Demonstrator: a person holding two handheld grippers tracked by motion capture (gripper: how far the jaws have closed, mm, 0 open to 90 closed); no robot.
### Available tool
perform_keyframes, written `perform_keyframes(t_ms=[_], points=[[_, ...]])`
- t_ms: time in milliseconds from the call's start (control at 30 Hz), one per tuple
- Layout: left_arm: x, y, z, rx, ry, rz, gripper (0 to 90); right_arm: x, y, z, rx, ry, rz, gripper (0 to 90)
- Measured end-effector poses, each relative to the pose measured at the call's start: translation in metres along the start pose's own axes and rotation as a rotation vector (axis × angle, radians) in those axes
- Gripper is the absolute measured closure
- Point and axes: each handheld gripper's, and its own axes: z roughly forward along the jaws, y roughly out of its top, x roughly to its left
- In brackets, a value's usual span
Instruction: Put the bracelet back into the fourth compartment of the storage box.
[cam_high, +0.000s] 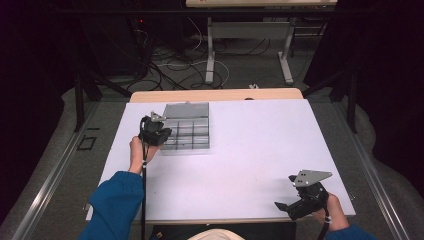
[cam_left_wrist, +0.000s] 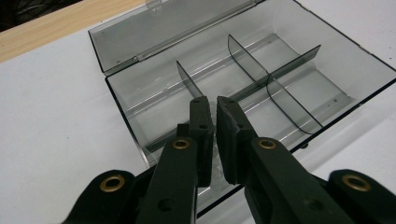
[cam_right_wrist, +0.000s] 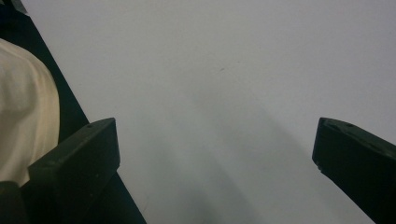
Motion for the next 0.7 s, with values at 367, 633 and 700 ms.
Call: perform_keyframes(t_ms=[367,633,700], points=[[0.005,-0.005,0.008,0.039,0.035,-0.012,84.9,0.000,0.000,0.000,0.007,0.009,-0.004,0.2],[0.008,-0.010,0.017,0.076,0.066,-0.017,84.2,0.000,0.000,0.000,0.006,0.006,-0.008,0.2],[0.009,-0.010,0.017,0.087,0.071,-0.012,81.4,-0.001,0.000,0.000,0.011,0.016,0.000,0.2]])
